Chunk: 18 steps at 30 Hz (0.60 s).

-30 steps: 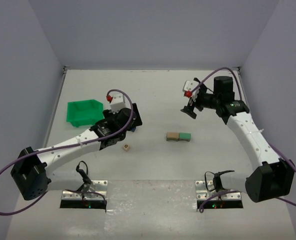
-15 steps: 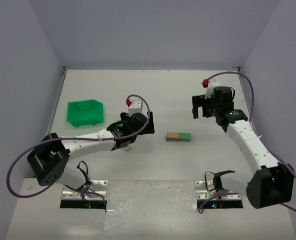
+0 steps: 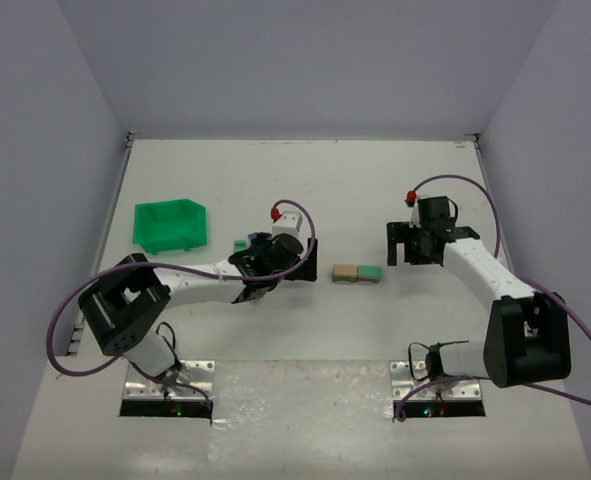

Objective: Build the wood block tower

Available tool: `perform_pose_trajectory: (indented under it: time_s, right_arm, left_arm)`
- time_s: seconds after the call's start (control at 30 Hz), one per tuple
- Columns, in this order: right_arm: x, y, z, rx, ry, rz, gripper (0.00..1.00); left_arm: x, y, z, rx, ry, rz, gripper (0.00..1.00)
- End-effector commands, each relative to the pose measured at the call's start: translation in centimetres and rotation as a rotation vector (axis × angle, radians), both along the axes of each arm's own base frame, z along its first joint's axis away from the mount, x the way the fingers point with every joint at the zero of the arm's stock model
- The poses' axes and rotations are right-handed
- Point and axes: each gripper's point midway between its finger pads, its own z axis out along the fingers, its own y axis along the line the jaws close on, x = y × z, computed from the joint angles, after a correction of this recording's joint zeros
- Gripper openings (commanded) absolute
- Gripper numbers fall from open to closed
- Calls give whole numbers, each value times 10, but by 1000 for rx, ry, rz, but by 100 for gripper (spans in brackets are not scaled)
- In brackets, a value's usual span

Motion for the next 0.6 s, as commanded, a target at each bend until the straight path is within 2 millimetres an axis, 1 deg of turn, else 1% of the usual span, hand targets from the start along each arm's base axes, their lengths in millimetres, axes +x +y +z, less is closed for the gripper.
perform_pose_trajectory:
  time_s: [0.0,0.13,0.27,0.4,0.57]
  right_arm:
    - [3,4,-1,26,-4,4,99]
    - [-1,4,-9,27,25,8,99]
    - [-4,4,-14,23,42,4,99]
    - [-5,4,-17,25,52,7,99]
    - [-5,4,-22,20,70,13,99]
  left_arm:
    - [7,-25,11,-57,-38,-54,100]
    - [7,-32,3,-53,-21,-73,100]
    - [9,-36,-1,-50,-17,-82,100]
    - [10,-41,-1,-60,-16,-94,100]
    - [10,-48,-10,-59,4,-109,100]
